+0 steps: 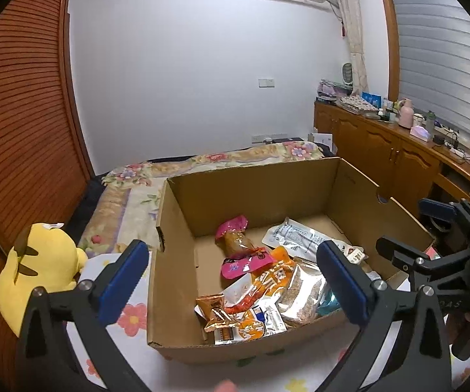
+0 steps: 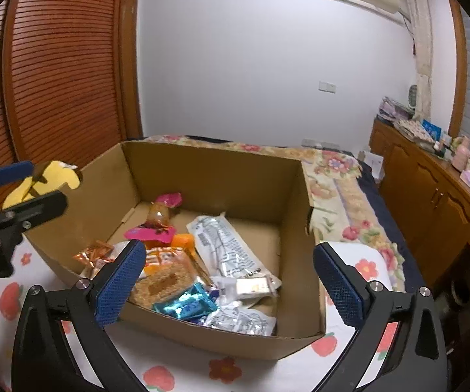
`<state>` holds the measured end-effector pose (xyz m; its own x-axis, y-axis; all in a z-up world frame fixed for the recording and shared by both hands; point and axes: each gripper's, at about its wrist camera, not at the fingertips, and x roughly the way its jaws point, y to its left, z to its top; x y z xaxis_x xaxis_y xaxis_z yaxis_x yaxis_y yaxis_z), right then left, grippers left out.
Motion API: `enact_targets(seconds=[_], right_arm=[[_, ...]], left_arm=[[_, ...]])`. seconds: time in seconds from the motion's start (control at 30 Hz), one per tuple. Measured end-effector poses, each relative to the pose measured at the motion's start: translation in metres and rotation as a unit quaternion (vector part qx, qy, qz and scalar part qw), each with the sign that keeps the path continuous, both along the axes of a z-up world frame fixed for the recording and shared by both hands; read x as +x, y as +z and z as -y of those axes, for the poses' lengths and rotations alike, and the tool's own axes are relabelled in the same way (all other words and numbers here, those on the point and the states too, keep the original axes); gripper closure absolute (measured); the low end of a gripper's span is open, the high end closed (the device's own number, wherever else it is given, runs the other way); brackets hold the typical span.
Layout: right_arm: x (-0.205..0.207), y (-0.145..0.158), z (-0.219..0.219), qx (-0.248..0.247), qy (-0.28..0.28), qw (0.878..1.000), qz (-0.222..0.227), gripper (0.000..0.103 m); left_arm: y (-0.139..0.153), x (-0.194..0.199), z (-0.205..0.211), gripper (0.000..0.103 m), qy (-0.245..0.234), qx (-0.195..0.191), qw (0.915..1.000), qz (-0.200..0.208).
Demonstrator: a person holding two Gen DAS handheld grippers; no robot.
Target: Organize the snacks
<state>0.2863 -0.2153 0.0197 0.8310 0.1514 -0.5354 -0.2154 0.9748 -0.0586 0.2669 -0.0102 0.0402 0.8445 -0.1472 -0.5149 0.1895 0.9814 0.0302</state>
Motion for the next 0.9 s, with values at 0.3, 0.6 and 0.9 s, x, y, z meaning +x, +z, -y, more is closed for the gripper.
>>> enact_targets(seconds=[0.3, 0.6, 0.9], right_arm=[[-0.016, 0.000, 0.006, 0.002, -0.013, 1.000, 0.012, 0.000], [-0.053, 0.012, 0.019, 0.038, -0.034, 0.998, 0.044, 0.000], [-0.096, 0.022, 0.024, 0.032, -0.051, 0.995, 0.083, 0.000]], left_arm=[[0.004, -0.023, 0.001, 0.000, 0.030, 0.007, 0.9989, 0.036], [0.002, -0.049, -0.001, 0.000, 0.020, -0.010, 0.9990, 0.038], [0.006, -0.080, -0.002, 0.000, 0.017, -0.020, 0.9989, 0.038]])
